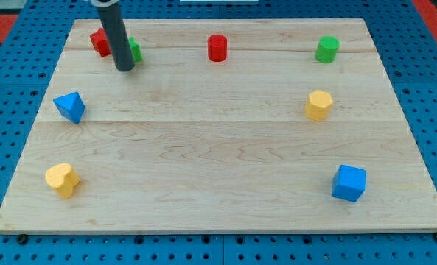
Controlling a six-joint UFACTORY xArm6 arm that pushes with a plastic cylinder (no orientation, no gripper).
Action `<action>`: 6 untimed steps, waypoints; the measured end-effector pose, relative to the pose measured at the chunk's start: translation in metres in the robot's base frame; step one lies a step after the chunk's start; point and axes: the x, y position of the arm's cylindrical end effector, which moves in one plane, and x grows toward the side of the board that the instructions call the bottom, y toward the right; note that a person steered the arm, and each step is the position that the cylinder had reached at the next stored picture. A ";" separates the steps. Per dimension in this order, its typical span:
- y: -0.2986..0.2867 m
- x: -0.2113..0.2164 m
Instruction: Move the red star diagonally left of the yellow hexagon
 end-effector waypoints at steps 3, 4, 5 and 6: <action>-0.048 0.040; -0.099 0.037; -0.109 0.035; -0.110 0.035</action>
